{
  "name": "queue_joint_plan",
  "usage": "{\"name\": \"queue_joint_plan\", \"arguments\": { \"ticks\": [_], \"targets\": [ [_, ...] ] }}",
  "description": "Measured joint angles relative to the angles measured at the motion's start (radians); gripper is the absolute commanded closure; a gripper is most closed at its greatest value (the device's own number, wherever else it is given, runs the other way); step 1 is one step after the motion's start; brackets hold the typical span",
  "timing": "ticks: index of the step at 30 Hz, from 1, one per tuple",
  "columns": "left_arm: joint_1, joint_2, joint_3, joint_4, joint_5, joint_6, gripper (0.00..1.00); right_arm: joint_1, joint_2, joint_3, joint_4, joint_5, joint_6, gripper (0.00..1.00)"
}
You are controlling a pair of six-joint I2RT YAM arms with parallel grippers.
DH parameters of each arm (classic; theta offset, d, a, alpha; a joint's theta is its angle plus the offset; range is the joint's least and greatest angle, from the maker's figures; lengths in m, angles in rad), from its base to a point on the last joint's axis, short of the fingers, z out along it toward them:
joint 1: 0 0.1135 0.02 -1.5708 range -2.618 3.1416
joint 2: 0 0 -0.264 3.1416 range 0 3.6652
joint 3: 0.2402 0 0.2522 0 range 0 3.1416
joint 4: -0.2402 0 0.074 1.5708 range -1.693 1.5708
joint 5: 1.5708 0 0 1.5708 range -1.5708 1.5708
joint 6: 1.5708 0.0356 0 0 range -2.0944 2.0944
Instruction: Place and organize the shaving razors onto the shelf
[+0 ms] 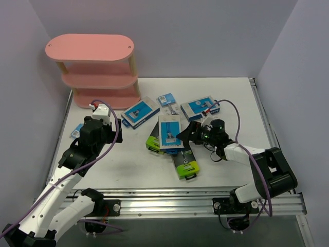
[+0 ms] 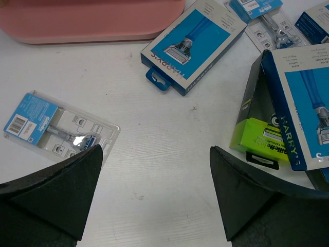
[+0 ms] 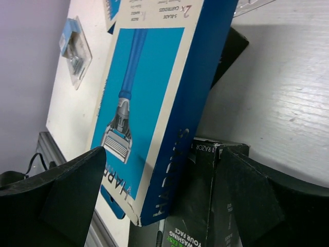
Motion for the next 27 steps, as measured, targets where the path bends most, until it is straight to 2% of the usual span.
{"name": "queue_joint_plan", "arguments": {
  "ticks": [4,9,17,20,21,23,24,27],
  "targets": [
    [0.000,0.000,0.000,0.000,0.004,0.000,0.06,0.008,0.014,-0.017,0.068,-0.021,0.039,0.12],
    [0.000,-0.003,0.000,0.000,0.005,0.000,0.06,0.027,0.114,-0.018,0.184,-0.036,0.080,0.13],
    [0.000,-0.003,0.000,0.000,0.005,0.000,0.06,0.058,0.284,0.013,0.349,-0.073,0.172,0.21],
    [0.000,-0.003,0.000,0.000,0.005,0.001,0.06,0.081,0.292,0.022,0.389,-0.073,0.203,0.30],
    [-0.001,-0.003,0.000,0.000,0.005,0.001,0.06,0.087,0.292,0.024,0.399,-0.073,0.212,0.35],
    [-0.001,-0.003,0.000,0.000,0.005,0.001,0.06,0.097,0.292,0.031,0.428,-0.073,0.233,0.54],
    [-0.001,-0.003,0.000,0.000,0.005,0.001,0.06,0.099,0.292,0.032,0.441,-0.074,0.249,0.70],
    [-0.001,-0.003,0.000,0.000,0.007,0.001,0.06,0.100,0.292,0.034,0.489,-0.092,0.310,0.98]
  ]
}}
